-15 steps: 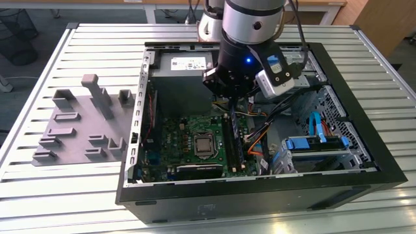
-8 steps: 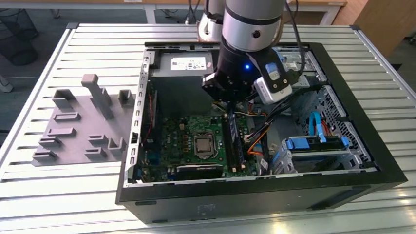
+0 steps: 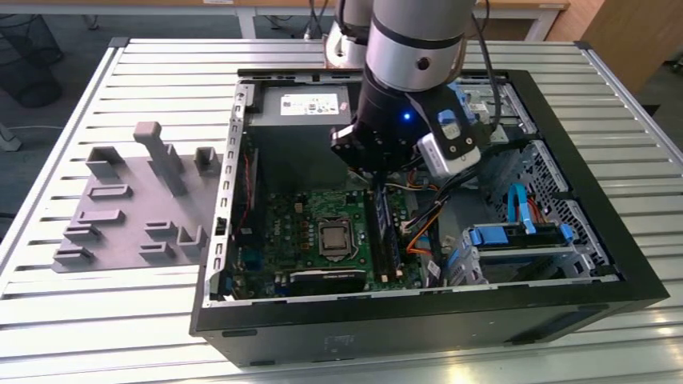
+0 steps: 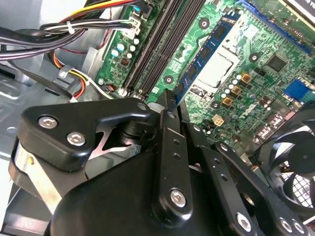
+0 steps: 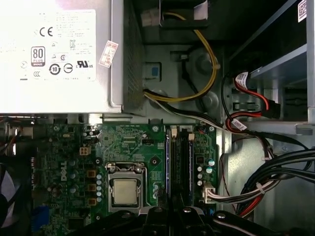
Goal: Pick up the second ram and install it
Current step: 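Insert the second ram into the second slot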
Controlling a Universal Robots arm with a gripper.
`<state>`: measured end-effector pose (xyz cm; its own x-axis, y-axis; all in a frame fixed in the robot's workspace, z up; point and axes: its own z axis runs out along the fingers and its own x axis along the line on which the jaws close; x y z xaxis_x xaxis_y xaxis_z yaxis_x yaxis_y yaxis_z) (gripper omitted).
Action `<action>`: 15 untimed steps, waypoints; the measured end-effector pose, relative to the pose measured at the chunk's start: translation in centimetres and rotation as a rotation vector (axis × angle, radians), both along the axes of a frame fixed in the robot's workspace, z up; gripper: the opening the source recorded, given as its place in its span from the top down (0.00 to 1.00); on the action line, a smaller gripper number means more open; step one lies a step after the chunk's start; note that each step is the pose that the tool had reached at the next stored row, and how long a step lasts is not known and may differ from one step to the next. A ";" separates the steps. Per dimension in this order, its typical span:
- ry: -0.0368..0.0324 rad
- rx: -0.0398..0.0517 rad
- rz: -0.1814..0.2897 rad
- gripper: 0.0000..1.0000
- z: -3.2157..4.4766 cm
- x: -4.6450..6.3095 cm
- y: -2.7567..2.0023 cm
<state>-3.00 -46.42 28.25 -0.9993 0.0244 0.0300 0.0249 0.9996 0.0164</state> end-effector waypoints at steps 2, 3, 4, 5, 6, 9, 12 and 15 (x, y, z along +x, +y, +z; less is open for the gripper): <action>0.0069 -0.0003 0.000 0.86 -0.14 0.2 -0.02; 0.0096 -0.0003 0.000 0.86 -0.24 0.3 -0.03; 0.0117 -0.0003 0.000 0.86 -0.39 0.3 -0.03; 0.0133 -0.0003 0.000 0.86 -0.57 0.4 -0.04; 0.0142 -0.0003 0.000 0.86 -0.75 0.4 -0.04; 0.0145 -0.0002 -0.002 0.86 -1.31 0.5 -0.12; 0.0145 -0.0002 -0.011 0.86 -1.82 0.5 -0.25; 0.0148 -0.0003 -0.013 0.86 -2.18 0.6 -0.55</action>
<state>-2.41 -46.97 26.07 -0.9983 0.0369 0.0448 0.0377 0.9992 0.0156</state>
